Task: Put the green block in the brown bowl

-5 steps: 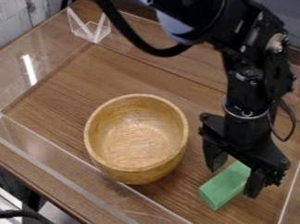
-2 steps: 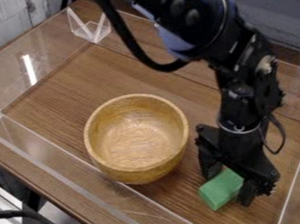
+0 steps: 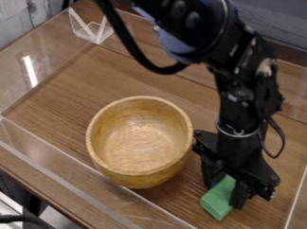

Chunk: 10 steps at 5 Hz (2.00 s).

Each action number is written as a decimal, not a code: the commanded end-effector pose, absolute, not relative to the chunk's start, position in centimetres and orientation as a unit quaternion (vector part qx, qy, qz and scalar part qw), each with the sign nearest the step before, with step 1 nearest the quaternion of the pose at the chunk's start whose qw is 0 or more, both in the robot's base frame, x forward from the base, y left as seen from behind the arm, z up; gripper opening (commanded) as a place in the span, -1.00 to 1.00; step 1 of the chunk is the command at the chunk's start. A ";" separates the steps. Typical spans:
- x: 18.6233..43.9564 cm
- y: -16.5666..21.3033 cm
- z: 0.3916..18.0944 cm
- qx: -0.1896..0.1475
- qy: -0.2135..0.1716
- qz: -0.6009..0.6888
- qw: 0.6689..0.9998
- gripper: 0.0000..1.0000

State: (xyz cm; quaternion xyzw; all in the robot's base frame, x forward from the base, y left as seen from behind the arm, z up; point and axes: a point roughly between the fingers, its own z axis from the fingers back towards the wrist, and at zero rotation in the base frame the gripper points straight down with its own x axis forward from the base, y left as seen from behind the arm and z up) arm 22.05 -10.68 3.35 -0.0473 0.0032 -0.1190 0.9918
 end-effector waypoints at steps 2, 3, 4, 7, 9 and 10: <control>22.7 -9.2 11.8 -0.055 -0.030 -0.077 0.995 -1.00; 22.8 -7.1 16.8 -0.053 -0.047 -0.037 0.997 -1.00; 22.4 -4.1 19.5 -0.051 -0.064 -0.001 0.997 -1.00; 18.8 -10.6 16.6 -0.047 -0.062 -0.040 0.996 -1.00; 18.8 -7.4 17.1 -0.048 -0.074 0.004 0.996 -1.00; 18.0 -7.4 16.1 -0.050 -0.077 0.009 0.996 -1.00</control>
